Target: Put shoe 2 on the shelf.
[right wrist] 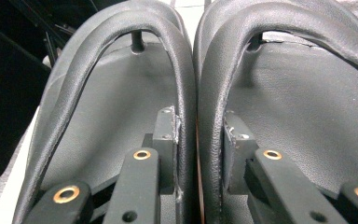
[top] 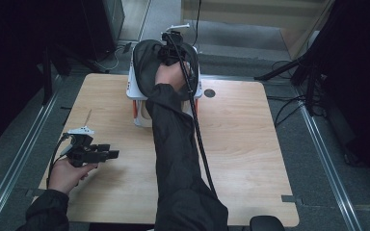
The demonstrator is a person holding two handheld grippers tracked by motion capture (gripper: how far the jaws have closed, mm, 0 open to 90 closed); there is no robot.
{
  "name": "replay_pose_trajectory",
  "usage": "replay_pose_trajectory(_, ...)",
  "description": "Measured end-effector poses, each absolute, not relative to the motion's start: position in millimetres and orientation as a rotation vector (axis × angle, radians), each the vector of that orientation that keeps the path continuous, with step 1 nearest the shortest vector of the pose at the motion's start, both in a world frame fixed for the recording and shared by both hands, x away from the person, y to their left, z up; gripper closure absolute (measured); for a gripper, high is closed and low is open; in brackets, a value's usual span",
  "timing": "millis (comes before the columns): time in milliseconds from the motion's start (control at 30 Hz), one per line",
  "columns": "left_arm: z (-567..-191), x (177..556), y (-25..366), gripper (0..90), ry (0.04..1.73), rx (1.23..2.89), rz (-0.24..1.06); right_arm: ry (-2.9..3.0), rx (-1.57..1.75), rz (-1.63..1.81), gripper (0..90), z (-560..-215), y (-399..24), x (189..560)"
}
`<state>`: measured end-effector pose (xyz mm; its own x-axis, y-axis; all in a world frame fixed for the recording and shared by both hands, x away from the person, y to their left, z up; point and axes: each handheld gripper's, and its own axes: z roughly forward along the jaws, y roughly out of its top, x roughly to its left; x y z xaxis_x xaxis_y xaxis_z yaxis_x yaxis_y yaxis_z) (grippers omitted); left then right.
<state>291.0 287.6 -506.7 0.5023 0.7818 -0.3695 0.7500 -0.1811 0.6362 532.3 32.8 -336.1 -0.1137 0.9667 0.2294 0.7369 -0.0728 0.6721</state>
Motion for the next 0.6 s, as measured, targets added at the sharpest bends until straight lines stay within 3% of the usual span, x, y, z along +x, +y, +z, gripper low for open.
replay_pose_trajectory(600,-507.2,291.8,288.4,39.6,1.263,1.94,0.045,1.874,1.839,1.03,64.1,-335.5,37.1,538.6)
